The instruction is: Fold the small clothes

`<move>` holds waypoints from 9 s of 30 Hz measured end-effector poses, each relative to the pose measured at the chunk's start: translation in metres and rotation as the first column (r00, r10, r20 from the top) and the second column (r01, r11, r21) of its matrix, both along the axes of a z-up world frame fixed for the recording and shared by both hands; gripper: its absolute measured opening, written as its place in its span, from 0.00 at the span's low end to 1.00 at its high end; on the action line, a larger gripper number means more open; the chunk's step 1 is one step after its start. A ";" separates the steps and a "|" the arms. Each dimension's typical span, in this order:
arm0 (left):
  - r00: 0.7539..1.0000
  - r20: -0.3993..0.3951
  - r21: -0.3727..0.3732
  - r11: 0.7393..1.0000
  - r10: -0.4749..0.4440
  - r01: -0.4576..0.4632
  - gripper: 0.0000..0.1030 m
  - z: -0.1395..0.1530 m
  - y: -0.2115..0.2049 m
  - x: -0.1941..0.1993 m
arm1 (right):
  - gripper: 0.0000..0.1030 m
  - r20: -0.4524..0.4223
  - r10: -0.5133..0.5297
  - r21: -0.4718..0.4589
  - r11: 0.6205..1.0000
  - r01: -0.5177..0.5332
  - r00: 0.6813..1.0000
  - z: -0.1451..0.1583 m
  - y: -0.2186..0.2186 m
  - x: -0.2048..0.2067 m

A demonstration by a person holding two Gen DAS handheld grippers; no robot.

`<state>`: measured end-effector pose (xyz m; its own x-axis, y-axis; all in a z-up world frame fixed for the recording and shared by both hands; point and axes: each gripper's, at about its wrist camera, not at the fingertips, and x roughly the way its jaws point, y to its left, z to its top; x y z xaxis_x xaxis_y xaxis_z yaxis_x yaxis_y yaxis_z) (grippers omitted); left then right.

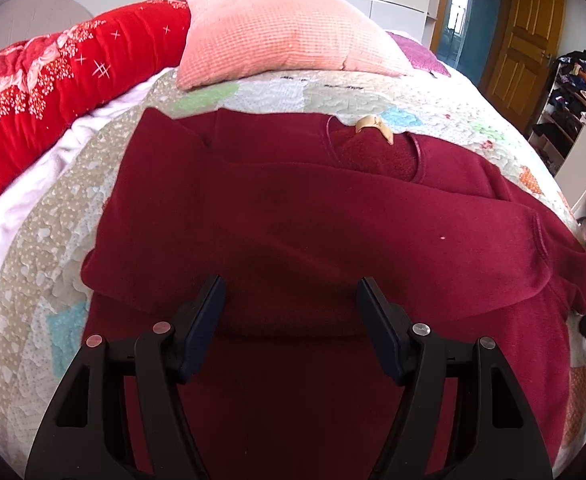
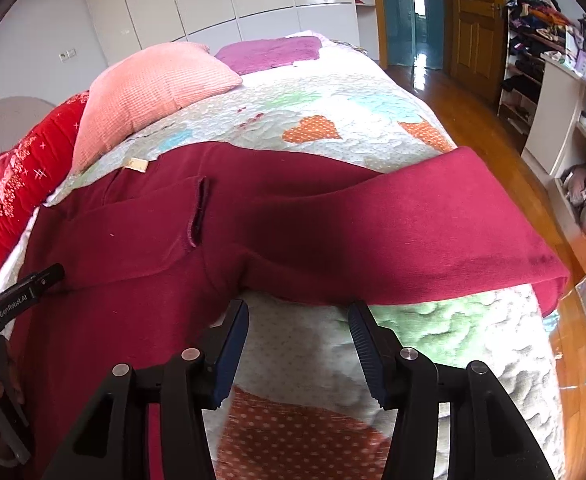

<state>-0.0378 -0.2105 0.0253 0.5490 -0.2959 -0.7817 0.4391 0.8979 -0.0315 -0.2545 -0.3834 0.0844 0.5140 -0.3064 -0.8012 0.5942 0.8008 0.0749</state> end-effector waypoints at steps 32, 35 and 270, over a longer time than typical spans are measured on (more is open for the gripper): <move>0.999 0.030 0.004 1.000 -0.025 0.025 0.79 -0.012 -0.004 -0.001 | 0.22 0.236 -0.650 0.535 0.707 0.462 0.722 -0.050 -0.214 -0.154; 0.999 0.030 0.003 1.000 -0.025 0.025 0.79 -0.012 -0.004 -0.001 | 0.09 0.249 -0.578 0.379 0.797 0.471 0.777 -0.023 -0.207 -0.136; 0.955 -0.285 -0.027 0.997 -0.076 0.071 0.77 -0.007 0.226 -0.163 | 0.78 0.224 0.417 0.333 0.816 -0.471 0.881 -0.018 0.173 -0.156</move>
<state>-0.2009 0.0157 0.0184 0.2796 -0.3411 -0.8975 0.4741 0.8619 -0.1799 -0.4107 -0.2104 0.0660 0.6321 0.2841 -0.7209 0.1427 0.8718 0.4686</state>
